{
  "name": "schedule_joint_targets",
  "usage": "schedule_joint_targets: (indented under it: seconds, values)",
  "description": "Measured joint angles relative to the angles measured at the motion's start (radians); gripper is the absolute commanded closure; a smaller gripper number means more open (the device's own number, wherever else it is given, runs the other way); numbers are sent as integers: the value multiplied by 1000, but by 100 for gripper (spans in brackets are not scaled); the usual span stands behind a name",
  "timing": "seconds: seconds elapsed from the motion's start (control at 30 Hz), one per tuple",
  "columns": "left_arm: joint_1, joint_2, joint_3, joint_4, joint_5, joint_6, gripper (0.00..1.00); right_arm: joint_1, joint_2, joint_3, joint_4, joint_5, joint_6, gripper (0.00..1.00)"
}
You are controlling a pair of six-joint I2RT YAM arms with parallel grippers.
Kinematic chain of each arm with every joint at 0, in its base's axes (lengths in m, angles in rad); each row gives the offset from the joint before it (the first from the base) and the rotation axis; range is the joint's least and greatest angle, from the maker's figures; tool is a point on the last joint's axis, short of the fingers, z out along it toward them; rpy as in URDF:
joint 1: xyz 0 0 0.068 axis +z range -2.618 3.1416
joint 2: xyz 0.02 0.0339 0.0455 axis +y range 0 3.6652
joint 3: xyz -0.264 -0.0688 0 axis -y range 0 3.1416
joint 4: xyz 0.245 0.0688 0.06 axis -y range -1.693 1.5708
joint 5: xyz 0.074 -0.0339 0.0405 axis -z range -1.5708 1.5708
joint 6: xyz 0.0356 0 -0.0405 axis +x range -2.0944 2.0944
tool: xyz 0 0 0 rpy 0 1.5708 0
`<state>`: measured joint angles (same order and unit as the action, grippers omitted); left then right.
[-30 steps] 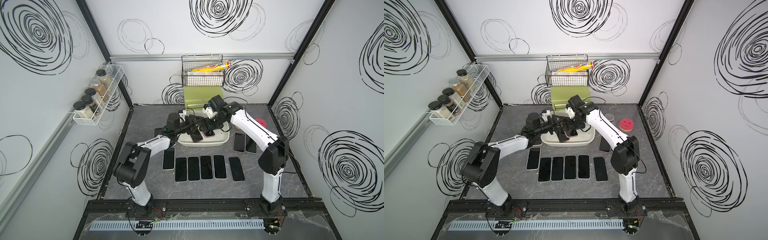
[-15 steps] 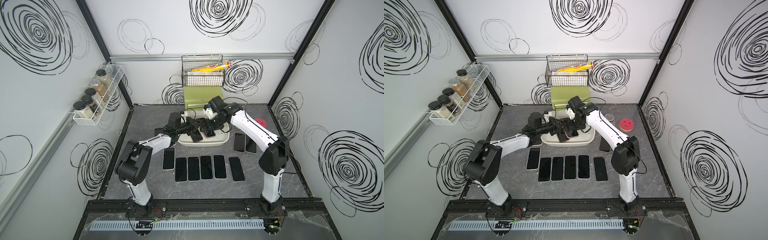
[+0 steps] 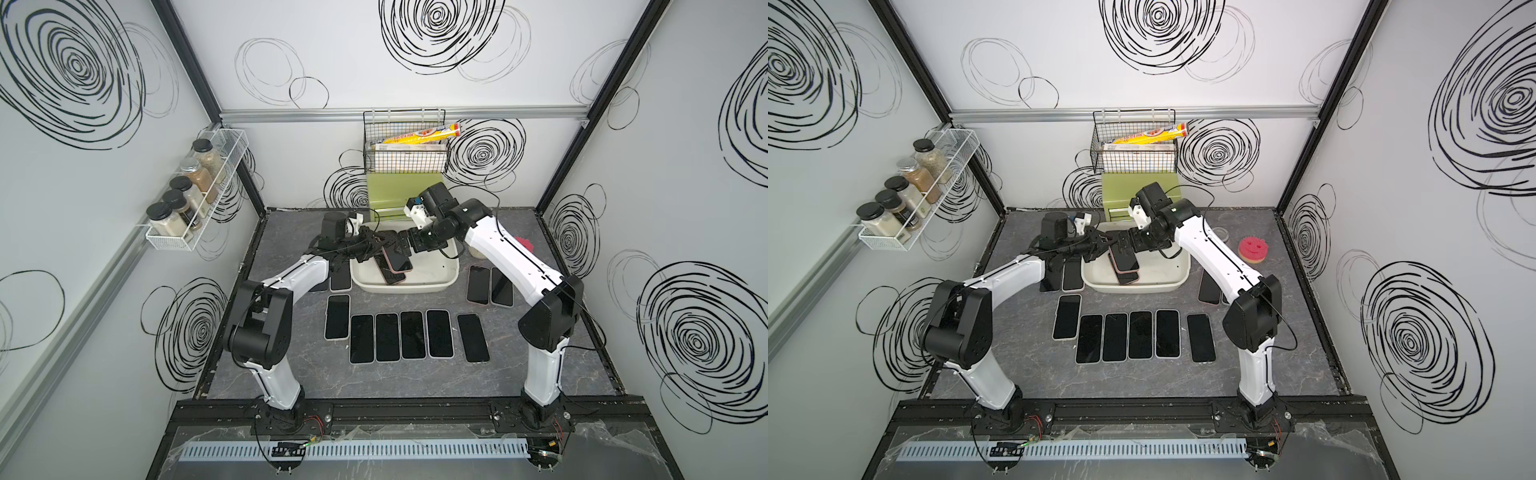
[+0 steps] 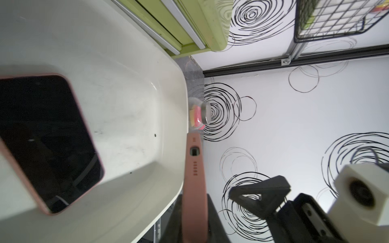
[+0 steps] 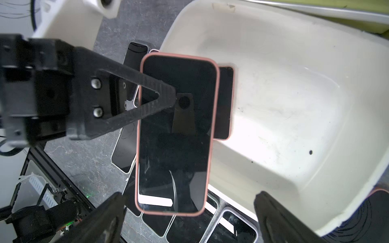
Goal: Take the phone out of the storage box
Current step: Pick up the phone from the storage box, then place the phone at the center of the board.
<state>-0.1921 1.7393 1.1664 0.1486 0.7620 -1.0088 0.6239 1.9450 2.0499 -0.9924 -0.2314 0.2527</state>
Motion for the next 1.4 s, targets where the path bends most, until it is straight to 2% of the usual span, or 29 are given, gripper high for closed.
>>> schedule_joint_targets:
  seconds: [0.07,0.17,0.33,0.47,0.7,0.87,1.07,1.17,1.4]
  values:
    - [36,-15,15,-104,1,84,99,0,-2,27,0,-8,-8,0]
    - [93,-37,103,-364,-31,290,100,0,-15,43,1,-23,-21,0]
    - [139,-107,221,-721,-201,609,100,0,-53,8,14,-80,-41,0]
    - [154,-188,157,-872,-351,743,100,0,-81,-82,36,-134,-62,0]
    - [225,-224,53,-1017,-636,808,100,0,-82,-158,54,-158,-112,0]
    - [234,-240,-5,-1014,-740,819,100,-1,-82,-221,111,-182,-123,0]
    - [235,-173,-23,-1002,-759,818,100,-1,-82,-291,163,-212,-123,0]
    - [235,-137,-45,-958,-720,811,100,-1,-82,-300,179,-218,-126,0]
    - [249,-156,-172,-870,-630,800,100,-1,-89,-308,196,-217,-142,0]
